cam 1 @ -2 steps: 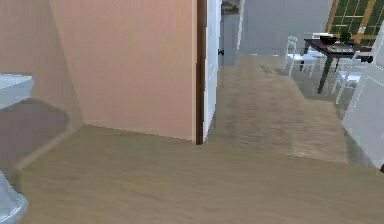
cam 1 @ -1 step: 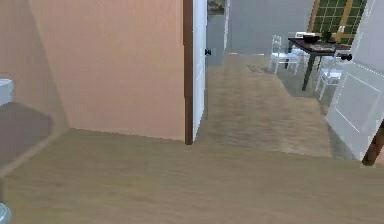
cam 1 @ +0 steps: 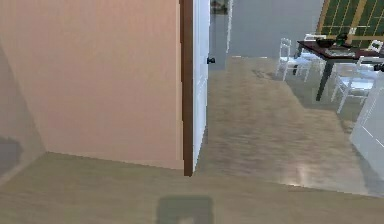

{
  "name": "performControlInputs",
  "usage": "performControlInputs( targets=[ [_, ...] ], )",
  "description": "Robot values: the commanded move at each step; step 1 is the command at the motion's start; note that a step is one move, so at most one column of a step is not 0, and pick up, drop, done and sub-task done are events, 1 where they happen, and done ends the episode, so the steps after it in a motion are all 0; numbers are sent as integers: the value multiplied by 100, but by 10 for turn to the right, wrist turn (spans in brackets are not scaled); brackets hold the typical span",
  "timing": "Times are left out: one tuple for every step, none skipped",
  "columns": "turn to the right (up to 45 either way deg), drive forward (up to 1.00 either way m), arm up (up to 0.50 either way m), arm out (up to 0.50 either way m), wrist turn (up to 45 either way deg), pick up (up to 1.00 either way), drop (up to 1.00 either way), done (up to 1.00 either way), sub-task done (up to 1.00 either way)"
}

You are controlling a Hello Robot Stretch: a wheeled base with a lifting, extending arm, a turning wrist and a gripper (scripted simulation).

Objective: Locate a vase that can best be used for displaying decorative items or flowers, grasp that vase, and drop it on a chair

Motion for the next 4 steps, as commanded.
performControlInputs(
  targets=[
    [210,0,0,0,0,0,0,0,0],
    [0,100,0,0,0,0,0,0,0],
    [30,0,0,0,0,0,0,0,0],
    [0,40,0,0,0,0,0,0,0]
  ],
)
